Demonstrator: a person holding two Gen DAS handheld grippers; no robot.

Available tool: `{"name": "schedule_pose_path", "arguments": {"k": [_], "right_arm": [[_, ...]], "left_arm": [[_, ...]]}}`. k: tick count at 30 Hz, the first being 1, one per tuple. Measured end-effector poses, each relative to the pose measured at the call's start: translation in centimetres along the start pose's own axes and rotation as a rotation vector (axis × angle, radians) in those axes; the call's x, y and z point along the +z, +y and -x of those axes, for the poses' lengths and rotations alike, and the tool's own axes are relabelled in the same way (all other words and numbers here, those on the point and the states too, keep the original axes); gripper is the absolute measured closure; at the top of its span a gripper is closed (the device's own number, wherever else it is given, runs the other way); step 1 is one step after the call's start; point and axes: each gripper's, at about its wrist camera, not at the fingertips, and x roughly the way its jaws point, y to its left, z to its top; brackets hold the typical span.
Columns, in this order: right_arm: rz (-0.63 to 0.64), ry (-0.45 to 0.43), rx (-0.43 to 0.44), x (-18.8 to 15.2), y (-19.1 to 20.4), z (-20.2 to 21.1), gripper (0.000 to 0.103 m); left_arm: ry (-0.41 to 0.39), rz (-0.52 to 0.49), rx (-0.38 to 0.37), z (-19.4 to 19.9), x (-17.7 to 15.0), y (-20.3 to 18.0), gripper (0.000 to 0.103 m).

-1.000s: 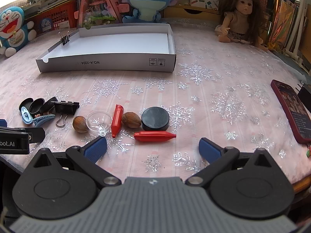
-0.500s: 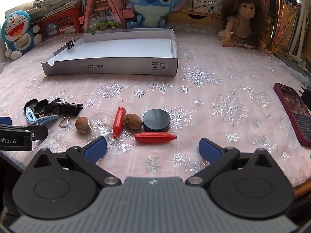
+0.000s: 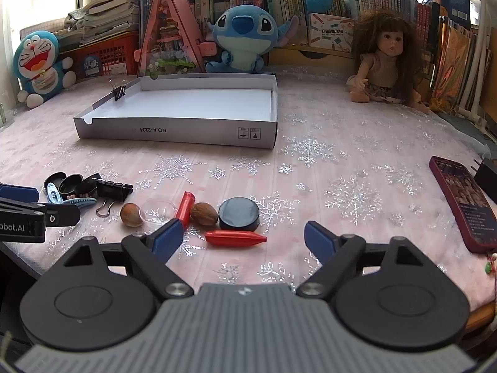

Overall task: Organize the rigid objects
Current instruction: 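Grasp the blue hair clip with the left tool while the right tool grasps the red marker, then carry the clip and marker into the white tray and open both tools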

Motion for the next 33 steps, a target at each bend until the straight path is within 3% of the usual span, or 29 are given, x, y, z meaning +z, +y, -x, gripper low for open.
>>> {"name": "schedule_pose_path", "arguments": {"k": [10, 21, 26, 33], "right_arm": [[0.026, -0.003, 0.0, -0.4, 0.1, 0.2, 0.027], [0.005, 0.023, 0.018, -0.5, 0.1, -0.3, 0.036], [-0.007, 0.02, 0.022, -0.4, -0.1, -0.1, 0.053], [-0.002, 0.006, 0.029, -0.2, 0.0, 0.1, 0.053]], "left_arm": [[-0.027, -0.096, -0.026, 0.3, -0.4, 1.2, 0.054], [-0.054, -0.079, -0.027, -0.2, -0.7, 1.1, 0.064], [-0.077, -0.051, -0.038, 0.2, -0.6, 1.2, 0.067], [-0.132, -0.036, -0.061, 1.2, -0.1, 1.3, 0.067]]}}
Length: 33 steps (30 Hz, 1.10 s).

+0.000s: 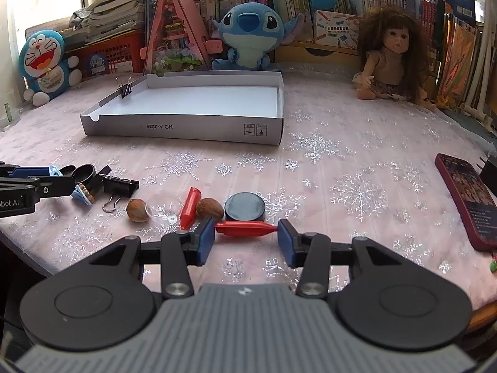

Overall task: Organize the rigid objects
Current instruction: 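Carry the clip and marker into the white tray and open both tools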

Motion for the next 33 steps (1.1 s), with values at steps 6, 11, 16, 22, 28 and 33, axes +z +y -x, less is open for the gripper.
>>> {"name": "schedule_pose_path", "arguments": {"k": [6, 11, 16, 22, 28, 33], "right_arm": [[0.002, -0.028, 0.002, 0.6, 0.0, 0.4, 0.053], [-0.008, -0.041, -0.009, 1.5, -0.2, 0.1, 0.053], [-0.032, -0.056, -0.019, 2.8, -0.7, -0.4, 0.053], [-0.072, -0.063, -0.019, 5.1, -1.2, -1.8, 0.053], [-0.107, -0.08, -0.009, 7.6, -1.3, -3.6, 0.053], [-0.126, -0.092, 0.007, 9.8, -1.9, -4.7, 0.053]], "left_arm": [[-0.019, 0.03, 0.001, -0.1, 0.7, -0.2, 0.067], [-0.041, 0.052, -0.008, -0.6, 1.9, -0.7, 0.067], [-0.047, 0.059, 0.0, -1.4, 3.3, -0.9, 0.067], [-0.04, 0.064, 0.013, -3.0, 5.5, -0.7, 0.067], [-0.051, 0.068, 0.028, -4.7, 8.5, -0.6, 0.067], [-0.04, 0.074, 0.025, -6.4, 10.7, -0.3, 0.067]]}}
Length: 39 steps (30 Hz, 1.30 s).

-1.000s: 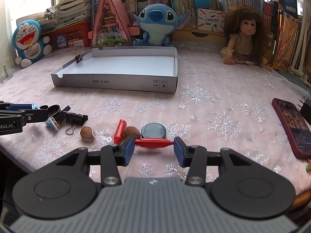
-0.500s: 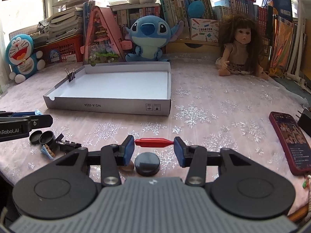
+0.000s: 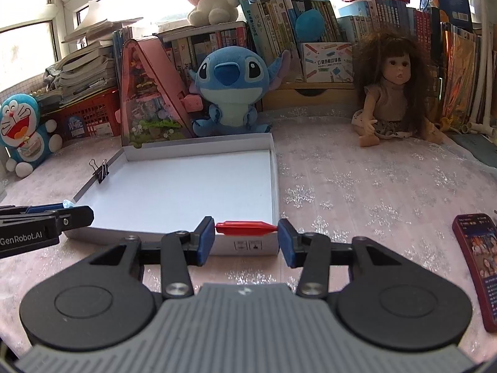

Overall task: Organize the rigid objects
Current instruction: 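Carry the clip and marker into the white tray and open both tools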

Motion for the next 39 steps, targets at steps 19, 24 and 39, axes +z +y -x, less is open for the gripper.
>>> {"name": "schedule_pose_path", "arguments": {"k": [19, 24, 39], "right_arm": [[0.038, 0.166, 0.037, 1.5, 1.2, -7.6, 0.053], [0.031, 0.188, 0.033, 1.3, 1.2, -8.5, 0.053], [0.042, 0.204, 0.025, 0.9, 1.5, -9.2, 0.053]], "left_arm": [[0.171, 0.027, 0.043, -8.7, 1.4, 0.3, 0.067], [0.184, 0.031, 0.05, -9.4, 1.1, 0.3, 0.067], [0.189, 0.0, 0.073, -10.2, 0.3, 0.0, 0.067]]}}
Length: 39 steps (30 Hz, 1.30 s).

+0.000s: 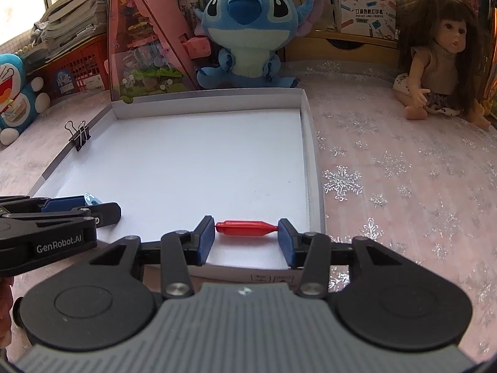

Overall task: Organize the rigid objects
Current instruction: 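Carry the clip and marker into the white tray and open both tools, then withdraw both open tools from the tray back toward the remaining items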

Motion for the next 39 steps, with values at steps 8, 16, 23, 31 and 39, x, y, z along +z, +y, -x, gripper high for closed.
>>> {"name": "schedule_pose_path", "arguments": {"k": [8, 16, 23, 31, 39], "right_arm": [[0.001, -0.003, 0.003, 0.1, 0.1, 0.0, 0.049], [0.005, -0.023, 0.008, 0.0, 0.2, 0.7, 0.037], [0.013, -0.076, 0.003, 0.0, 0.1, 2.3, 0.022], [0.009, -0.142, 0.018, -0.7, -0.3, 4.5, 0.012], [0.014, -0.198, 0.018, -2.4, -0.9, 6.5, 0.003]], "left_arm": [[0.0, 0.0, 0.004, 0.0, 0.0, -0.1, 0.067], [-0.015, 0.022, -0.018, 0.9, 0.2, 0.5, 0.06], [-0.079, 0.002, -0.011, 3.2, -0.2, 0.6, 0.037], [-0.134, -0.003, -0.051, 6.2, -1.1, 1.2, 0.024], [-0.176, 0.012, -0.079, 8.6, -3.2, 1.9, 0.022]]}}
